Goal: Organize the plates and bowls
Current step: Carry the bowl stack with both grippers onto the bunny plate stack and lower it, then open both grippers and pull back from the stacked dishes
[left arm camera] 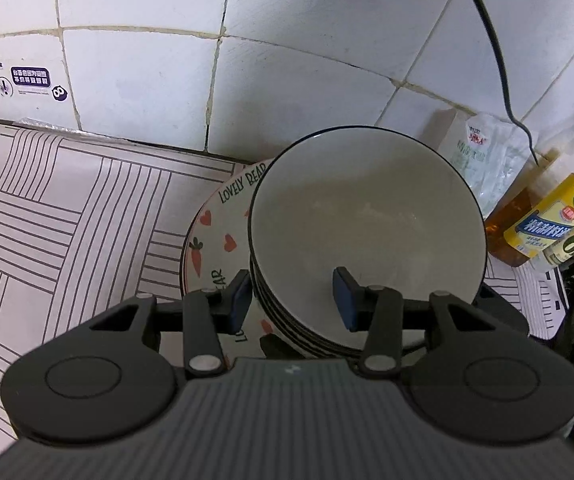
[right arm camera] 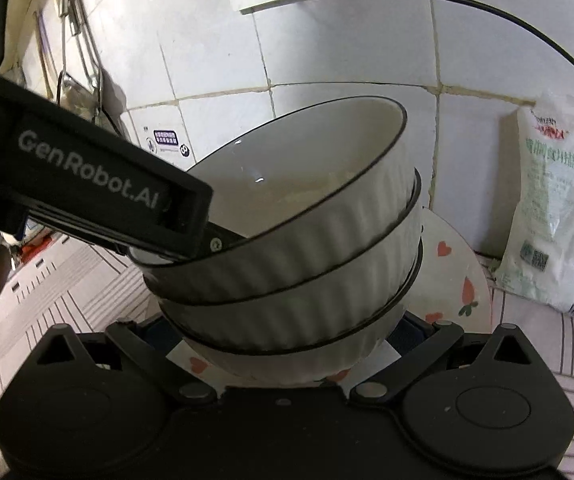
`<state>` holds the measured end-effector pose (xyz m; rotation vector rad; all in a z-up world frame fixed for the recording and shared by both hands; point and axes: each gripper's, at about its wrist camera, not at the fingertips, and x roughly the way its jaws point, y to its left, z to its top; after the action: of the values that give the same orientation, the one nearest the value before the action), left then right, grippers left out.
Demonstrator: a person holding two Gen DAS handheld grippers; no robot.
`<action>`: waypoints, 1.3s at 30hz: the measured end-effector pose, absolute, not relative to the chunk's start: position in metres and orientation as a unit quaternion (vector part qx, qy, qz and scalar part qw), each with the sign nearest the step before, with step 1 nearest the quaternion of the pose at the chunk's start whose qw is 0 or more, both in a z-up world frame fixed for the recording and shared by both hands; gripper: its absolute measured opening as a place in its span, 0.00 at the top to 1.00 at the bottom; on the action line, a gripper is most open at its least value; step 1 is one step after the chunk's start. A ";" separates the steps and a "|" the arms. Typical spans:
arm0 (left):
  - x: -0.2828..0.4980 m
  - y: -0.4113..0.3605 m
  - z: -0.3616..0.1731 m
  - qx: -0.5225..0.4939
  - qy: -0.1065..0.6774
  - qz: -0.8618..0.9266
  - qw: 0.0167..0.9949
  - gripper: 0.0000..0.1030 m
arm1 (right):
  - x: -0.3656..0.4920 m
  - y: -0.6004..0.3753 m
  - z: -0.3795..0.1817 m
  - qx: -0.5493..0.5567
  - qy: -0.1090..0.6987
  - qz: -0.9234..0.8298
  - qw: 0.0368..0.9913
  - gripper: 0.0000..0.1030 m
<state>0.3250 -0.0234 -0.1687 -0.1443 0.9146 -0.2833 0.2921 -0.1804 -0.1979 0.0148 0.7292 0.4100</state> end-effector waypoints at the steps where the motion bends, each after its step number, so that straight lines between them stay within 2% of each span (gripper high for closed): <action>1: 0.326 -0.024 -0.168 -0.068 0.441 -0.136 0.884 0.59 | 0.294 -0.181 -0.198 0.007 0.354 0.201 0.913 0.00; 7: 0.324 -0.036 -0.167 -0.034 0.439 -0.127 0.889 0.58 | 0.297 -0.181 -0.204 0.020 0.360 0.196 0.912 0.00; 15: 0.327 -0.034 -0.167 -0.050 0.444 -0.117 0.887 0.57 | 0.302 -0.174 -0.202 0.008 0.378 0.185 0.907 0.00; 20: 0.327 -0.038 -0.163 -0.026 0.443 -0.111 0.889 0.52 | 0.294 -0.162 -0.197 -0.036 0.392 0.158 0.906 0.00; 30: 0.307 -0.029 -0.138 -0.032 0.413 -0.110 0.903 0.38 | 0.258 -0.173 -0.173 -0.012 0.378 0.148 0.914 0.00; 39: 0.267 -0.021 -0.113 -0.021 0.388 -0.128 0.912 0.34 | 0.226 -0.186 -0.154 0.011 0.363 0.111 0.925 0.00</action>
<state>0.2671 -0.0213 -0.1130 -0.0427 0.8005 -0.2638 0.2257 -0.1855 -0.1536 0.0219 0.7452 0.2278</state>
